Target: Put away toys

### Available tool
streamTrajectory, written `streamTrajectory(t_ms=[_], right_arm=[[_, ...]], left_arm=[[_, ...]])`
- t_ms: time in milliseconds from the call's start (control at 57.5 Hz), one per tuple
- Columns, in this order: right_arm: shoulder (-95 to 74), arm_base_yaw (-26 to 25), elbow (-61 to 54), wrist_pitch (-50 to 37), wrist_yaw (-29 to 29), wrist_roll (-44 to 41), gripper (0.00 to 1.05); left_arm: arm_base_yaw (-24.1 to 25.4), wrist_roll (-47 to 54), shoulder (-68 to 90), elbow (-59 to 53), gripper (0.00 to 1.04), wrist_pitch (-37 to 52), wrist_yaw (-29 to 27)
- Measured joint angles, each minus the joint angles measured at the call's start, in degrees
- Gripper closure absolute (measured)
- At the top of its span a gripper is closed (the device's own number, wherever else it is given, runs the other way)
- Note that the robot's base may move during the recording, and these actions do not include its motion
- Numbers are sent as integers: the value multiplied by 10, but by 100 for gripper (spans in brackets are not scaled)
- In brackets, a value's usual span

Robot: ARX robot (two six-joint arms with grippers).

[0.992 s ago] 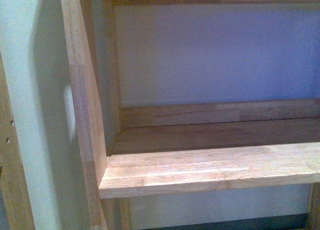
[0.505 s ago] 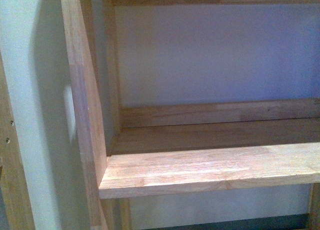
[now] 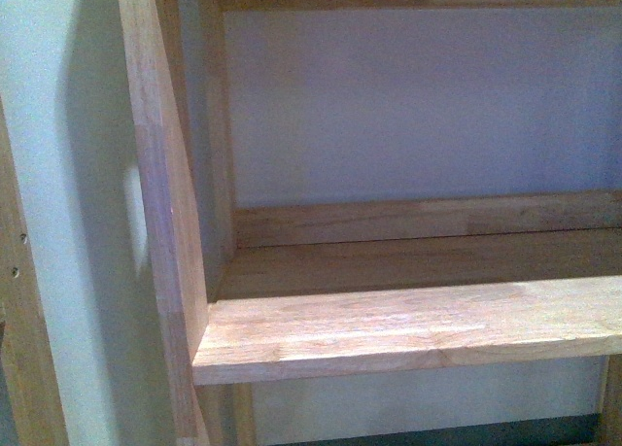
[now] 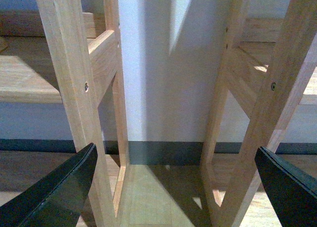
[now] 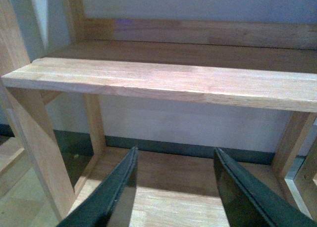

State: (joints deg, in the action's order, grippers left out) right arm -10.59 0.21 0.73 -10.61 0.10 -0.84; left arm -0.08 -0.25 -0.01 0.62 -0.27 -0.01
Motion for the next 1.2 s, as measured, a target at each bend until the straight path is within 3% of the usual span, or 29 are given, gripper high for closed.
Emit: streamTrajectory(t_ms=[70, 139, 888, 1201], right_arm=[[44, 0, 0, 60, 0, 0, 82], [86, 0, 0, 99, 0, 0, 91], [102, -1, 0, 105, -1, 0, 89], [102, -1, 0, 105, -1, 0, 41]], left_arm=[[0, 0, 0, 0, 6, 0, 0], [0, 0, 0, 0, 6, 0, 0], [0, 0, 0, 0, 6, 0, 0], [0, 0, 0, 0, 6, 0, 0]])
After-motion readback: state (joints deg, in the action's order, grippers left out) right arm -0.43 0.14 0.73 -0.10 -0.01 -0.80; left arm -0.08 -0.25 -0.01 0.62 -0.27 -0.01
